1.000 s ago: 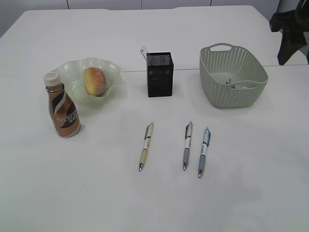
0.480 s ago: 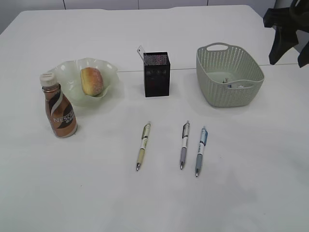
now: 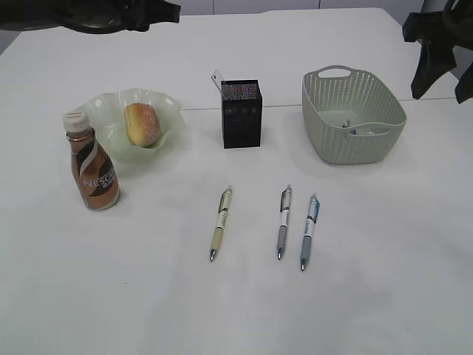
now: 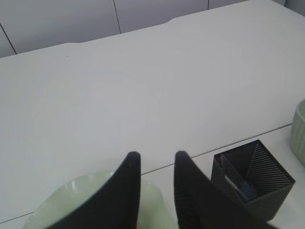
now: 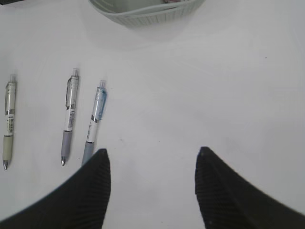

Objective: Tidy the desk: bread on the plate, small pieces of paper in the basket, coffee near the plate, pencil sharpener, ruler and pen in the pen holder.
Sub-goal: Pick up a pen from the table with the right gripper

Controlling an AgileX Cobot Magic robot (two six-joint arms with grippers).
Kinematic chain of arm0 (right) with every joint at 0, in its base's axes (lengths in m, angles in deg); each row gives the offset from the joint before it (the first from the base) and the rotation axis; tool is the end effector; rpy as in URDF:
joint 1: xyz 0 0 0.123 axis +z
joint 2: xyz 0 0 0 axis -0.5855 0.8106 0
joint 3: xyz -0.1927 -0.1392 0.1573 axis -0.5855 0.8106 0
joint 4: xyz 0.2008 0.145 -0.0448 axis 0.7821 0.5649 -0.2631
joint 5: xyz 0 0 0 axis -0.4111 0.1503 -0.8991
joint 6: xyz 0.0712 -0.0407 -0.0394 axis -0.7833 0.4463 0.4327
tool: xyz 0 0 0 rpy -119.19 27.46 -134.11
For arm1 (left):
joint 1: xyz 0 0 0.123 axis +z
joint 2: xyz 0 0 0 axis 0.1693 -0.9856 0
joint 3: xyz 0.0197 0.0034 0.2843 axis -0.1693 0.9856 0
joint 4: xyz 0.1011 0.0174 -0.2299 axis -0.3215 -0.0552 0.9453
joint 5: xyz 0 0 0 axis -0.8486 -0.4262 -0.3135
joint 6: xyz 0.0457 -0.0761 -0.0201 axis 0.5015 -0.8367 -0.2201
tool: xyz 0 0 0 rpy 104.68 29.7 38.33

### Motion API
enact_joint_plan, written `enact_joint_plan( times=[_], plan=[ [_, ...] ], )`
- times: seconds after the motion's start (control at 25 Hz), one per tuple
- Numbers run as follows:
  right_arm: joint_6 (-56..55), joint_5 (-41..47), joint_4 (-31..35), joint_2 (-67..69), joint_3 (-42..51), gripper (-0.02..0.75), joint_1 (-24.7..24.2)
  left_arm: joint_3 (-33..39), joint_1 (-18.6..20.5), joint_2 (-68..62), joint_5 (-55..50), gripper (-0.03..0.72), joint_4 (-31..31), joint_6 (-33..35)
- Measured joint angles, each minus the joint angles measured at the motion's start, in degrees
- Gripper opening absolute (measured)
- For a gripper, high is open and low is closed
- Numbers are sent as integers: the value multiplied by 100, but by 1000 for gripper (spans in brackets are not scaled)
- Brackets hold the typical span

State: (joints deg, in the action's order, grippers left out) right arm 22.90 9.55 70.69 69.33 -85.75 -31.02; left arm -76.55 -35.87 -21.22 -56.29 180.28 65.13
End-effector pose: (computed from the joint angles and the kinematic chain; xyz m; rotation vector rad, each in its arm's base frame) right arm 0.3430 0.0319 0.3425 0.1836 2.7939 0.1195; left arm 0.4156 -0.1789 0.3043 0.2508 1.8912 -0.0818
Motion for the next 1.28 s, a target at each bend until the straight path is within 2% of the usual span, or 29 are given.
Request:
enact_joint_plan(
  times=[0.32, 0.6, 0.88, 1.28],
  plan=[
    [-71, 0, 21, 0, 0, 447, 0, 425, -69, 780, 276, 176, -33, -71],
    [-108, 0, 64, 0, 0, 447, 0, 1739, -78, 1691, 353, 176, -33, -78],
    [-108, 0, 168, 0, 0, 447, 0, 3104, -78, 2829, -226, 176, -44, -155],
    [-138, 0, 427, 0, 0, 447, 0, 4124, -78, 3649, -522, 176, -77, -714]
  ],
)
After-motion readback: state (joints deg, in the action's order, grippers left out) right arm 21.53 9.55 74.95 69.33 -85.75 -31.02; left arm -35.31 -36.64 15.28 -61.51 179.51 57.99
